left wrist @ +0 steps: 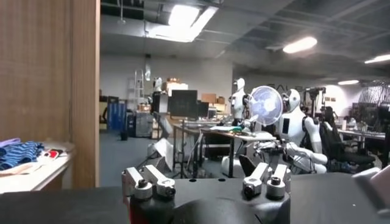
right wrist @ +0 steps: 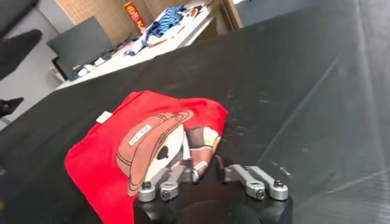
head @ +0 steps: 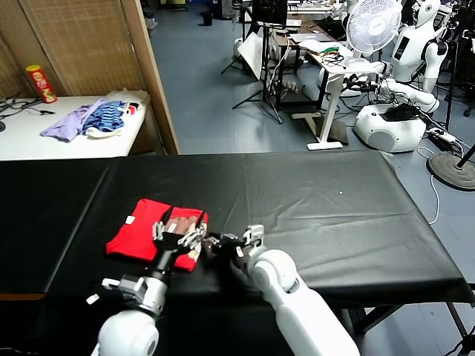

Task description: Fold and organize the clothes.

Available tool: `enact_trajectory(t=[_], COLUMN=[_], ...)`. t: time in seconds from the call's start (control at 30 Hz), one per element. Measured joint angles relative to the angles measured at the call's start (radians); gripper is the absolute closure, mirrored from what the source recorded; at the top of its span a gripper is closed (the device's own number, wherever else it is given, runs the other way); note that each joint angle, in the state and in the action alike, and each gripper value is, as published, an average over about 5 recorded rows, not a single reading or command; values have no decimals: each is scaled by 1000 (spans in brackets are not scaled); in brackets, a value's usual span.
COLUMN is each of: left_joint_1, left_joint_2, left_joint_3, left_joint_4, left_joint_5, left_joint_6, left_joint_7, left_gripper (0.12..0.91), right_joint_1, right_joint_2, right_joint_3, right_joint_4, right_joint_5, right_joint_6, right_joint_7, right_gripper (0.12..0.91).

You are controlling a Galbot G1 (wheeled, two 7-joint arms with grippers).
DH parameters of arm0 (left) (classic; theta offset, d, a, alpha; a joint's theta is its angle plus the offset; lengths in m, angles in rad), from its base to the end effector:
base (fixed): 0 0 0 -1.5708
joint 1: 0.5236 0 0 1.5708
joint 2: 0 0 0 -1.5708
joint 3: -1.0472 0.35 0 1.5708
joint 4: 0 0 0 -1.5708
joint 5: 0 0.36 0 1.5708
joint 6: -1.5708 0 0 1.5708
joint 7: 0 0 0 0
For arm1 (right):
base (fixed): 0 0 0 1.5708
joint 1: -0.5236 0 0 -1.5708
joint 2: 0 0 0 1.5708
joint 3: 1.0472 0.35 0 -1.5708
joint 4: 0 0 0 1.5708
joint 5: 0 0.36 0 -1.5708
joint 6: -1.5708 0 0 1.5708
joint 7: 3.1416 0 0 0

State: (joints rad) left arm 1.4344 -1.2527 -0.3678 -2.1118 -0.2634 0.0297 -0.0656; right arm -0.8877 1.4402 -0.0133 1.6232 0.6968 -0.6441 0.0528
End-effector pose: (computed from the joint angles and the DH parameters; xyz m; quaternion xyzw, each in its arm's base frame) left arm 0.2176 0.0060 -0.2737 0.1143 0.9928 -0.0219 0.0291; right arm 0.3609 0.1392 -0.2987 0.3174 -0.8852 -0.1470 0.3066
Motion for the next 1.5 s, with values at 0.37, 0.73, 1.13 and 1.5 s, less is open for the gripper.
enact_trajectory(t=[0.37, 0.73, 1.13, 1.5], left_joint_1=[21, 33, 82, 226], left_joint_2=[0, 0, 28, 87], left_joint_3=[-23, -30, -77, -130], left_joint_4=[0, 23, 33, -24], left_joint_5=[6, 6, -13, -29], left_joint_6=[-12, -29, -23, -23], left_joint_7=[-1, -10, -21, -79], left_gripper=[232, 232, 232, 232], right_joint_1=[21, 58, -177, -603], right_joint_2=[-28, -204, -318, -282], right_joint_3=[-4, 21, 152, 376], right_joint_4=[-15, -6, 229, 509], right_joint_5=[-127, -489, -591, -550], right_joint_6=[70, 267, 431, 524], right_joint_7=[-42, -197, -60, 123], right_gripper=[903, 827, 263, 227])
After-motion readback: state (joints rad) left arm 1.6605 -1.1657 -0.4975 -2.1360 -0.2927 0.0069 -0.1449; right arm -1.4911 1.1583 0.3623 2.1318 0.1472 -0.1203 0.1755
